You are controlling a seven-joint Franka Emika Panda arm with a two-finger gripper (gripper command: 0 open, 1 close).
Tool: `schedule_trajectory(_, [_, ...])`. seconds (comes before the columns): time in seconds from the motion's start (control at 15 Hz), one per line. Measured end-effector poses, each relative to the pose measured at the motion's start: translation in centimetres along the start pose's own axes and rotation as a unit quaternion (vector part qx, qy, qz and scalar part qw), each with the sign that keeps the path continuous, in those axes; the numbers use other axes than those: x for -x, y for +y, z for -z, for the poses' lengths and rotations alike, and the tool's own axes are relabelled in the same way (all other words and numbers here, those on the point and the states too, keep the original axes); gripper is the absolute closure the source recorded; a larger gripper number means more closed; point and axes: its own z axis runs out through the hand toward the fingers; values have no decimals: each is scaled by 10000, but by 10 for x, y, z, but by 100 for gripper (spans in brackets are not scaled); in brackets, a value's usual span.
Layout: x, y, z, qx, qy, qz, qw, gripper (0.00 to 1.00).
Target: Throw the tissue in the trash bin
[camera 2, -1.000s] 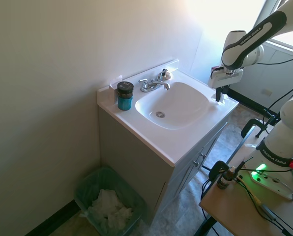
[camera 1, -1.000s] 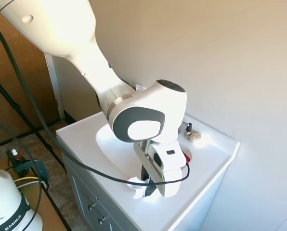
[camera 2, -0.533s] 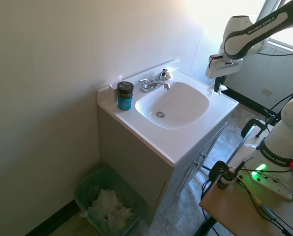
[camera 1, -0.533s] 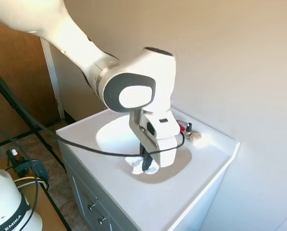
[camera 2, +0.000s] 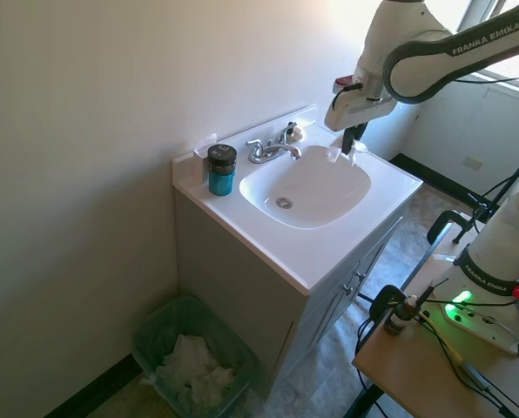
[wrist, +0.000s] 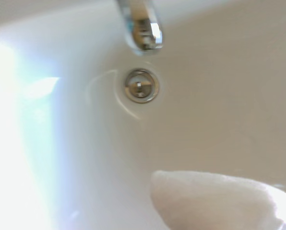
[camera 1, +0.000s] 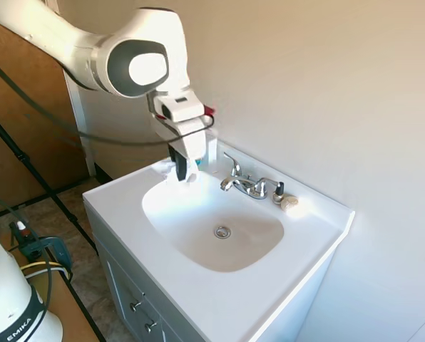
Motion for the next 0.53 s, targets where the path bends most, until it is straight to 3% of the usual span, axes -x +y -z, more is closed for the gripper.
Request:
schedule_trajectory(0.2, [63,-35,13,-98,133,385,9991,100])
schedule_trajectory(0.53, [129,-109,16,-179,5,939,9954,100])
